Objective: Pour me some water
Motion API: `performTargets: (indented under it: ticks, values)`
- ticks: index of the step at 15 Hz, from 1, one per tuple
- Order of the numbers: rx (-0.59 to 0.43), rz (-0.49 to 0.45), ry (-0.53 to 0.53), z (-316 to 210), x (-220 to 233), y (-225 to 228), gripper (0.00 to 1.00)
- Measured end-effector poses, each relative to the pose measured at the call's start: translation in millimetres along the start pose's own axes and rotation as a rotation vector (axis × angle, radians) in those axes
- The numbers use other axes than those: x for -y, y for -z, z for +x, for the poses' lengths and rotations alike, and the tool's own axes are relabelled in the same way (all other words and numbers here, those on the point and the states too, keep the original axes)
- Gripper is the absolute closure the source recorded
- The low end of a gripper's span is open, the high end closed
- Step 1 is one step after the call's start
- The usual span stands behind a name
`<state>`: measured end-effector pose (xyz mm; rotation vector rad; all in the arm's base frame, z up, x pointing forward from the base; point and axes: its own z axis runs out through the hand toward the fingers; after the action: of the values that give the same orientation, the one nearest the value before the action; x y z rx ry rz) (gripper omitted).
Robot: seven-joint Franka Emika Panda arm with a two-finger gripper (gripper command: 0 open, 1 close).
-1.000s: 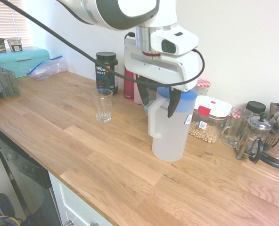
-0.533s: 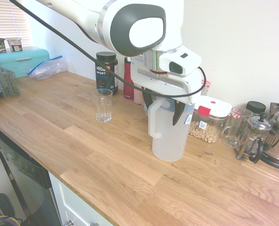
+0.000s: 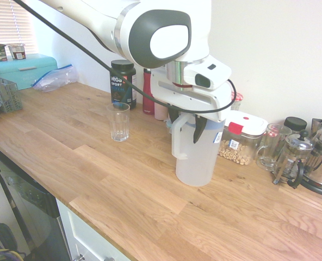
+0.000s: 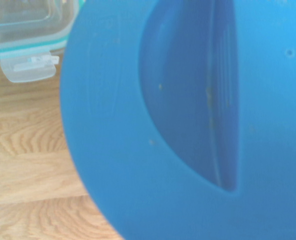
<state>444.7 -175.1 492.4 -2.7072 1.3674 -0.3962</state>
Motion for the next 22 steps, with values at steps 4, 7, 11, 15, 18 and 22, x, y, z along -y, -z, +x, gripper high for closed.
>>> performTargets:
  ticks: [4,7,11,15,18,22]
  values:
    - [-0.001,0.001,0.009,-2.4,4.7,1.0,1.00]
    - [-0.003,0.003,0.013,-5.0,7.8,3.6,1.00]
    - [0.003,-0.001,0.011,-6.4,6.4,4.6,1.00]
    - [0.004,-0.005,0.007,-6.1,3.3,5.5,1.00]
    - [-0.003,-0.007,0.007,-7.0,-1.2,17.0,1.00]
    - [-0.036,0.010,0.024,-14.3,-1.9,61.7,1.00]
